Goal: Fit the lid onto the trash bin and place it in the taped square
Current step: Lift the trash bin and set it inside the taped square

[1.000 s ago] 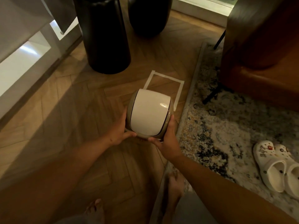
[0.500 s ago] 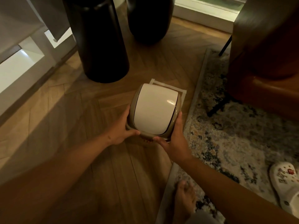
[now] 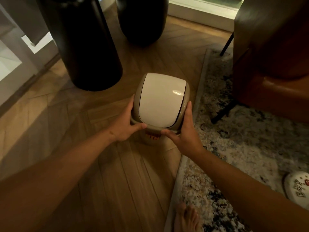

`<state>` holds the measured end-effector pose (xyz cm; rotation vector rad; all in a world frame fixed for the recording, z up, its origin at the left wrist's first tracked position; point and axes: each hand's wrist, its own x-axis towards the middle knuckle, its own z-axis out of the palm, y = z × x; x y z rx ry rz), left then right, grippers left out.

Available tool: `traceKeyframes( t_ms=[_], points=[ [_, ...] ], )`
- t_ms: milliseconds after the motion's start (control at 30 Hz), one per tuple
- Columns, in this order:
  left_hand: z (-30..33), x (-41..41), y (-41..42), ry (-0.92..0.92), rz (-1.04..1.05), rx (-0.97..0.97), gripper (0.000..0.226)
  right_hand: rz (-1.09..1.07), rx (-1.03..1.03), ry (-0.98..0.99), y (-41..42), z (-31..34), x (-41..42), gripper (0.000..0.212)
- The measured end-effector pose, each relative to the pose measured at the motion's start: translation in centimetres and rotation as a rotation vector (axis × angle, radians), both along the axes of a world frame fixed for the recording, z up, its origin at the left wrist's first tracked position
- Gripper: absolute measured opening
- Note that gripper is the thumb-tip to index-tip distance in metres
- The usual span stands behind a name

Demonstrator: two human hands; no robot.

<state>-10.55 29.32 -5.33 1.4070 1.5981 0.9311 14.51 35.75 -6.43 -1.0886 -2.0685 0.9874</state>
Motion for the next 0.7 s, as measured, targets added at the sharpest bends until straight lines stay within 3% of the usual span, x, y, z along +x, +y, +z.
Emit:
traceKeyframes(
  t_ms=[700],
  points=[
    [0.4,-1.1,12.4,-0.014,0.039,0.008,0.105,-0.044,-0.046,-0.007,11.5,0.2,-2.0,0.136]
  ],
)
